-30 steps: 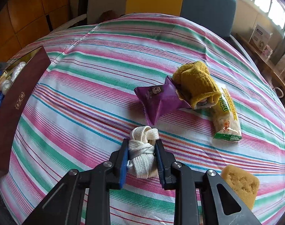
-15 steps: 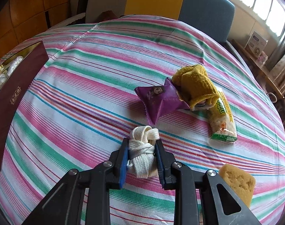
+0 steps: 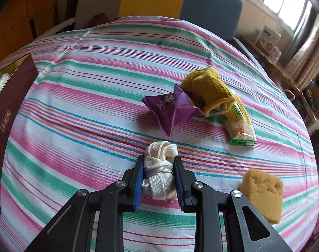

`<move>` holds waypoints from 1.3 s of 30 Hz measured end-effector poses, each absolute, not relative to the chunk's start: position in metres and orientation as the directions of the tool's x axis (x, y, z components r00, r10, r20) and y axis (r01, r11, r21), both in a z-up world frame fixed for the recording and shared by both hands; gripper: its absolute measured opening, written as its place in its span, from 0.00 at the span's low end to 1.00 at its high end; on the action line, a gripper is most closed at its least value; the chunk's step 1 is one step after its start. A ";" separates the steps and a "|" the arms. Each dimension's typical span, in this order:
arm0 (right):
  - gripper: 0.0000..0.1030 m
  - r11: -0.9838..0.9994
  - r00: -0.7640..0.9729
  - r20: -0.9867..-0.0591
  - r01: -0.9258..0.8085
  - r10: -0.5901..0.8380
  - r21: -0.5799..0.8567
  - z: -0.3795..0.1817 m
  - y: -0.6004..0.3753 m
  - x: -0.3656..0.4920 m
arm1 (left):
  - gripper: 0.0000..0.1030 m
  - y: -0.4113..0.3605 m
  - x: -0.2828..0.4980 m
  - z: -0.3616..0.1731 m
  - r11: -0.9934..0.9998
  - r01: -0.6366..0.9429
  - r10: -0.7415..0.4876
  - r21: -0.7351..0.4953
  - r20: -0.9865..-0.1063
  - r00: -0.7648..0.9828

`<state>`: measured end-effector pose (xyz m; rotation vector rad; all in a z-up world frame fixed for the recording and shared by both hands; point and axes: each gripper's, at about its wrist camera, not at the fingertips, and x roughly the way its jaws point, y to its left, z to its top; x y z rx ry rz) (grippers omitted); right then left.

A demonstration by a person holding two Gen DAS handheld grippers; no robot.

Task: Organize objects
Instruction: 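Carry the white knotted cloth into the gold tray and open the right gripper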

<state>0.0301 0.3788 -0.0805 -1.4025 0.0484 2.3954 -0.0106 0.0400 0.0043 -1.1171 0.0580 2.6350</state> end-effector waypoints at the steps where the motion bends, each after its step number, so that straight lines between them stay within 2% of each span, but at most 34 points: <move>1: 0.26 -0.935 -0.441 -0.854 -0.328 0.275 -0.132 -0.078 0.378 0.029 | 0.60 0.038 -0.011 0.003 -0.961 -0.266 0.237 -0.073 -0.712 -0.661; 8: 0.26 -0.970 -0.557 -0.813 -0.242 0.168 -0.035 -0.036 0.331 0.020 | 0.60 0.027 -0.015 -0.003 -0.967 -0.241 0.225 -0.083 -0.720 -0.656; 13: 0.26 -0.997 -0.651 -0.759 -0.073 0.023 0.033 0.002 0.266 0.002 | 0.60 0.023 -0.016 -0.005 -0.969 -0.230 0.219 -0.086 -0.724 -0.654; 18: 0.26 -0.994 -0.668 -0.736 0.082 -0.109 0.074 0.017 0.199 -0.013 | 0.60 0.019 -0.017 -0.006 -0.971 -0.220 0.215 -0.090 -0.728 -0.651; 24: 0.26 -0.974 -0.626 -0.751 0.198 -0.210 0.108 0.006 0.137 -0.031 | 0.60 0.010 -0.018 -0.010 -0.974 -0.198 0.212 -0.106 -0.731 -0.649; 30: 0.27 -0.961 -0.538 -0.799 0.203 -0.268 0.186 -0.031 0.098 -0.068 | 0.60 -0.003 -0.022 -0.017 -0.979 -0.167 0.196 -0.114 -0.743 -0.640; 34: 0.30 -0.959 -0.454 -0.849 0.205 -0.270 0.195 -0.065 0.075 -0.086 | 0.60 -0.007 -0.024 -0.020 -0.982 -0.155 0.185 -0.110 -0.750 -0.635; 39: 0.38 -0.953 -0.454 -0.841 0.205 -0.295 0.224 -0.069 0.075 -0.084 | 0.60 -0.011 -0.025 -0.020 -0.984 -0.139 0.175 -0.111 -0.749 -0.639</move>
